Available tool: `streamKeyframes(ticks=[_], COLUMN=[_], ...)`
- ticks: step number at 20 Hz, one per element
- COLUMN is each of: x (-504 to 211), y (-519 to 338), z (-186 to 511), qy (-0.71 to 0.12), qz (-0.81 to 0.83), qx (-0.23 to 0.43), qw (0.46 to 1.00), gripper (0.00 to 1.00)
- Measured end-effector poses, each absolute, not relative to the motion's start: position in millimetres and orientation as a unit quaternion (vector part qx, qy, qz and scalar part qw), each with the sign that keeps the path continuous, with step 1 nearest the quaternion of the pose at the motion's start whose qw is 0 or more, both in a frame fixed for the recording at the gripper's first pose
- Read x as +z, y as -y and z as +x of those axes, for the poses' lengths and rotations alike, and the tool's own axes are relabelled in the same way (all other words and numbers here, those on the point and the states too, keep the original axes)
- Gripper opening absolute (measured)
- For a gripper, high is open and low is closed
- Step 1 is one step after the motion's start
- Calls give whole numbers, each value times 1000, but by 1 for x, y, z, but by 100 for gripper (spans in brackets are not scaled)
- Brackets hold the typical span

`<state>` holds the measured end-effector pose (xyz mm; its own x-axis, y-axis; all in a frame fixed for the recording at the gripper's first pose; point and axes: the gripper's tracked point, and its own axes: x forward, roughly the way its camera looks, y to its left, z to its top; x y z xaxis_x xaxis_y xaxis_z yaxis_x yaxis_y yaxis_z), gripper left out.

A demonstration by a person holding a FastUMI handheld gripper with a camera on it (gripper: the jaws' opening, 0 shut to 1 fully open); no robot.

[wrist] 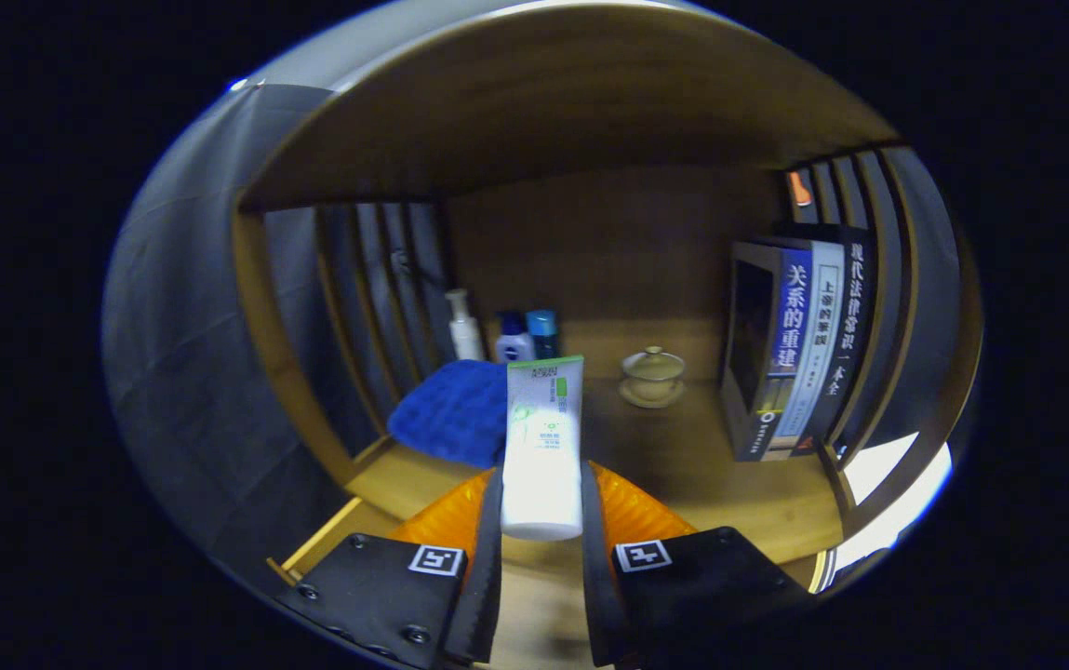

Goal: Pull open the drawer, take out the items inside it, and place them on the countertop above the cabinet.

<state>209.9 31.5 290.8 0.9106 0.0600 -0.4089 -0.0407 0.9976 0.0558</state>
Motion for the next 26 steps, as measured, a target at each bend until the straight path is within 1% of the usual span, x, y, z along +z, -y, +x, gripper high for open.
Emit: streamKeyframes(ticks=[5,11,18,22,23,26], x=[255,217,189,196,198,210], y=[2,16,20,22,22,19], z=[224,230,223,229,231,229], qy=[-234,-270,-301,-273,-265,-249], qz=[14,36,33,19,18,15], qx=[-31,-86,-104,-103,-103,-104], qw=[972,958,947,956,959,963], gripper=[46,46,50,55,57,100])
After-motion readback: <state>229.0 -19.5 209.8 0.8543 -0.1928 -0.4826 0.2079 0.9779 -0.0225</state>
